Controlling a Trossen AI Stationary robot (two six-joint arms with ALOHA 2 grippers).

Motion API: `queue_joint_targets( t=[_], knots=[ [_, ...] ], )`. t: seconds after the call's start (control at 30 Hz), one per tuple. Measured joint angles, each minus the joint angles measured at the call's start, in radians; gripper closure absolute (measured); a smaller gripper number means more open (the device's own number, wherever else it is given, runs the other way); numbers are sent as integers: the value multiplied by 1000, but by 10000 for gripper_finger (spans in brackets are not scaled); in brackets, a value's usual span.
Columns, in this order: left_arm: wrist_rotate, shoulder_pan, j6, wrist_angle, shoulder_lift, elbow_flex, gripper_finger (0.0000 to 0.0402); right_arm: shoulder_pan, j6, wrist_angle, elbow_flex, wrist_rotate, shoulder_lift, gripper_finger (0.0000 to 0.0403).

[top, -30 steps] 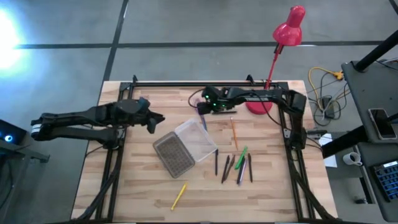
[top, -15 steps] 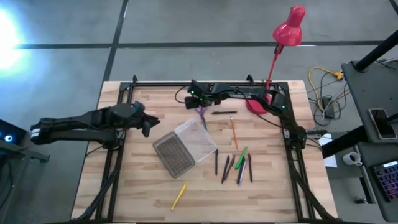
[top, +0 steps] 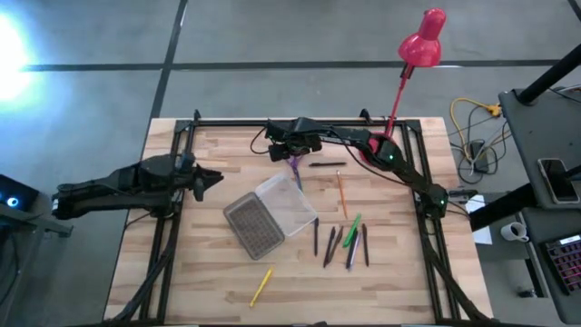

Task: Pick & place school supplies into a supply box
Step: Put the purple scissors into the gray supply box

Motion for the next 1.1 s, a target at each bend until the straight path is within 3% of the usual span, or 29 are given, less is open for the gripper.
queue_joint_targets(
  t=[0.23,0.4,0.67,0.93,1.1],
  knots=[
    [0,0,0,6,-21,-9,300,-8,19,-26,1,-6,0,264],
    [0,0,0,6,-21,-8,300,-9,63,-26,1,-84,0,274],
    [0,0,-3,12,-21,-8,300,-21,90,-34,1,-255,-10,240],
    [0,0,-3,12,-21,-7,300,-41,29,-30,47,-180,-30,204],
    [0,0,-2,12,-21,-7,300,-90,31,-24,45,-328,-11,208]
  ],
)
